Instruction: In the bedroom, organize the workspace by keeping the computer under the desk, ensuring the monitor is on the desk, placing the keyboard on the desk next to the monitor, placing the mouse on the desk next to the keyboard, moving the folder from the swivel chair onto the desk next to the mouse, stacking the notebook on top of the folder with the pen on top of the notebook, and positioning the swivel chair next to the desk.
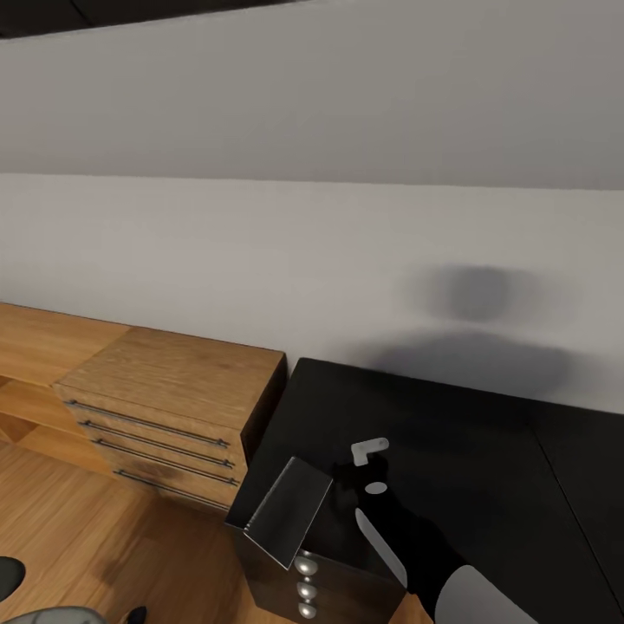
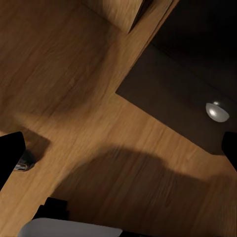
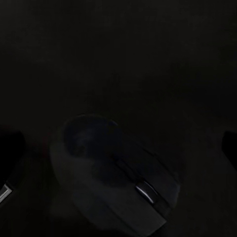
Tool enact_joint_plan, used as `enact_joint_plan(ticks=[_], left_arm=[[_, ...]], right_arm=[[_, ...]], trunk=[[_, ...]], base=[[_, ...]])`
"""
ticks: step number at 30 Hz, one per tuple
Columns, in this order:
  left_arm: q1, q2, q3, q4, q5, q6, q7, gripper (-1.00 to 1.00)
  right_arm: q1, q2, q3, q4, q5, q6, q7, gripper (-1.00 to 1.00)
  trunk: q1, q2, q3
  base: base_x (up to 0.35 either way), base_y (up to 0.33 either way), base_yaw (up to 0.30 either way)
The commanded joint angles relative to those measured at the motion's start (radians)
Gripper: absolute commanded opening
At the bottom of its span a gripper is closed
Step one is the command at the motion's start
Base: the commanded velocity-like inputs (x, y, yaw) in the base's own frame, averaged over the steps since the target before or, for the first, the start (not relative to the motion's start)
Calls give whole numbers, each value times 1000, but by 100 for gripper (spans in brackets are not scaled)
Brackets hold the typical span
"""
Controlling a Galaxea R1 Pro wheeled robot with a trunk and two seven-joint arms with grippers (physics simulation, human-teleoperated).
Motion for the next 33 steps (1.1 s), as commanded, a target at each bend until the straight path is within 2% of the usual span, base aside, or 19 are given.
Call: enact_joint_plan(ticks=[1, 23, 33], left_arm=[[-1, 0, -5, 1, 11, -2, -7, 100], [-1, 0, -4, 1, 11, -2, -7, 100], [-1, 0, -4, 1, 10, -2, -7, 100]], right_arm=[[-1, -1, 4, -1, -8, 4, -8, 100], [-1, -2, 4, -3, -8, 3, -9, 100], [-1, -2, 4, -2, -8, 3, -9, 100]], trunk=[[4, -8, -4], [88, -162, -73], [88, -162, -73]], base=[[0, 0, 0], [0, 0, 0], [0, 0, 0]])
